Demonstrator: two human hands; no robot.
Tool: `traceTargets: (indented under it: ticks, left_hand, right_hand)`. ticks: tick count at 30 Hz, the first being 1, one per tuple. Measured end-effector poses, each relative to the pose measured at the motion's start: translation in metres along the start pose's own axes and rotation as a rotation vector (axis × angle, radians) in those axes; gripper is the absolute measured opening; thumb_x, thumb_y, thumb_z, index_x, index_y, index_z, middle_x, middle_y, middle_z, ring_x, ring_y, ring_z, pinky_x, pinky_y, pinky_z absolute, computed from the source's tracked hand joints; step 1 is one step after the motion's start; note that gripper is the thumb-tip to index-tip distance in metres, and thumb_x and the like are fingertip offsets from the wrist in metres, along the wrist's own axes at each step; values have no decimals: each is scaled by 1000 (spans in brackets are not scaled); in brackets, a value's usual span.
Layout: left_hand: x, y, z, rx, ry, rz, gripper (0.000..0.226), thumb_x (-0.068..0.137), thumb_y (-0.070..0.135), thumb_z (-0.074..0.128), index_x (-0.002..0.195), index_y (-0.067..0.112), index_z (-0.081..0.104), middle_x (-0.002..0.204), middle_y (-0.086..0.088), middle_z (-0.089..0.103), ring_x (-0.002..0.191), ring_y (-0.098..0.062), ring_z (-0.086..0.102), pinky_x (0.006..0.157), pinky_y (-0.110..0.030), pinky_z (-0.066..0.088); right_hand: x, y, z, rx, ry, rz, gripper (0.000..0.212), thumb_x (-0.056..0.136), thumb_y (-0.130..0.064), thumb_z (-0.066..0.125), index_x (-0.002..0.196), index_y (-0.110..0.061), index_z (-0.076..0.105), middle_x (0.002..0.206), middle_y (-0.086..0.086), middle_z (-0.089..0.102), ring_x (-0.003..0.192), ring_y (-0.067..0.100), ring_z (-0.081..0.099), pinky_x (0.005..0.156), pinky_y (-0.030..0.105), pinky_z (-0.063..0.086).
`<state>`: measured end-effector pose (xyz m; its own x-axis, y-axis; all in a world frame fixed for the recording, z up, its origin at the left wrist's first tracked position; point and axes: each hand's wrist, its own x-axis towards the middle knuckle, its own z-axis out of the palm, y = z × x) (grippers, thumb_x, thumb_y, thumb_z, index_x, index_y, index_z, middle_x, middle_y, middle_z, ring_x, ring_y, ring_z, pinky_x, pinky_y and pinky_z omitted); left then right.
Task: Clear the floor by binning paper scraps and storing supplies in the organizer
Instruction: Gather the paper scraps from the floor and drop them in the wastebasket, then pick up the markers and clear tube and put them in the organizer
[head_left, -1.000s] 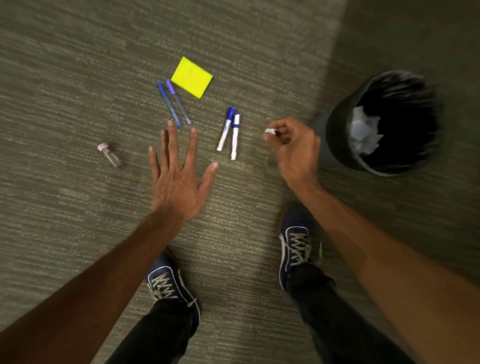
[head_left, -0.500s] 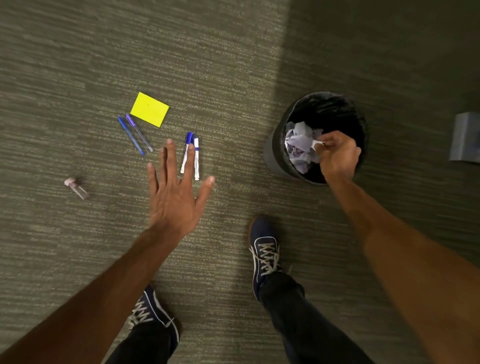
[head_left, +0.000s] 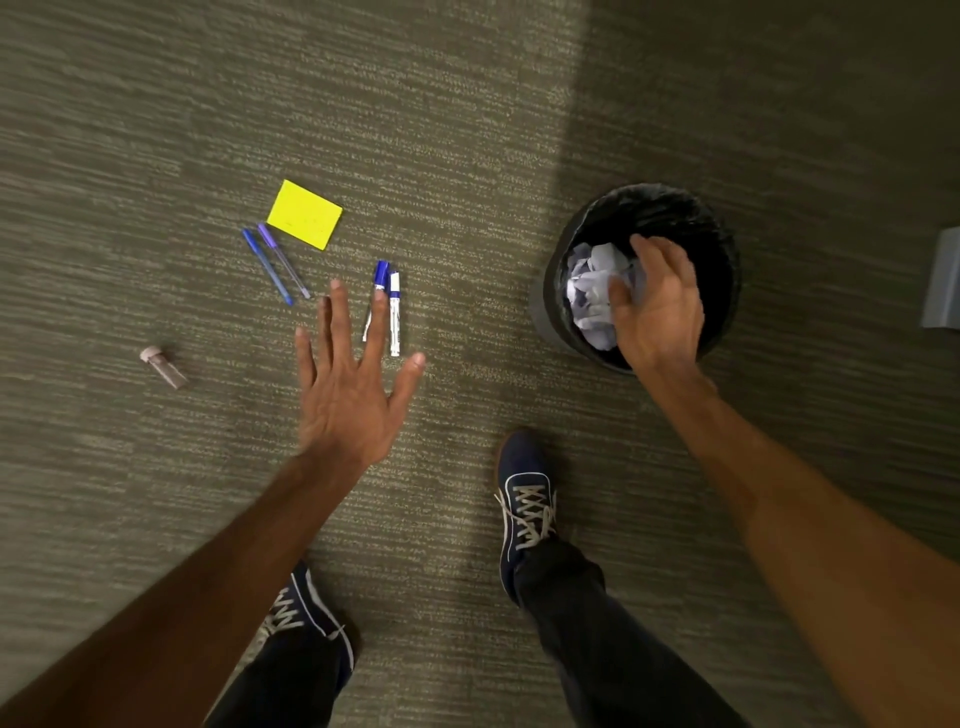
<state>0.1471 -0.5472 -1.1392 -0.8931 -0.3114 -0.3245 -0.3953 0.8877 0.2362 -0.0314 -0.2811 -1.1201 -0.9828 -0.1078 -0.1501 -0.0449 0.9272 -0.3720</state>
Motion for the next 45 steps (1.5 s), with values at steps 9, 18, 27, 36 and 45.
traceTargets:
  ticks: [9, 18, 27, 36, 45]
  left_hand:
    - [-10, -22, -33, -30, -16, 4, 76, 100, 65, 20, 162, 23, 4, 168, -18, -8, 157, -34, 0, 124, -61, 12]
    - [-15, -58, -18, -111, -74, -43, 79, 99, 67, 20, 162, 23, 2, 168, -18, -8, 157, -33, -2, 125, -57, 10]
    - [24, -90, 64, -177, -231, -54, 91, 95, 64, 37, 161, 17, -4, 168, -19, -9, 156, -37, 5, 125, -54, 16]
    - [95, -93, 132, -341, -165, -160, 79, 94, 26, 69, 155, 8, 23, 149, -20, 41, 132, -37, 50, 106, -47, 44]
    - [139, -82, 156, -377, -115, -319, 44, 92, 16, 67, 131, 8, 49, 124, -14, 61, 109, -31, 62, 77, -31, 40]
  right_hand:
    - [-61, -78, 5, 26, 107, -277, 34, 91, -15, 61, 124, -9, 64, 119, 14, 61, 110, 31, 57, 94, 49, 47]
    - [-92, -142, 89, 69, -166, -316, 32, 91, -11, 65, 123, -8, 64, 116, 10, 61, 106, 25, 58, 93, 42, 49]
    - [-79, -142, 201, 94, -384, -215, 39, 94, -18, 64, 132, -11, 56, 124, 12, 58, 111, 26, 59, 98, 48, 52]
    - [-47, -127, 285, 297, -400, 134, 36, 87, -19, 77, 119, -13, 61, 106, 6, 72, 90, 23, 71, 79, 45, 61]
    - [-33, -129, 314, 319, -385, 115, 24, 88, -8, 72, 109, -12, 62, 97, 4, 72, 84, 23, 69, 76, 47, 60]
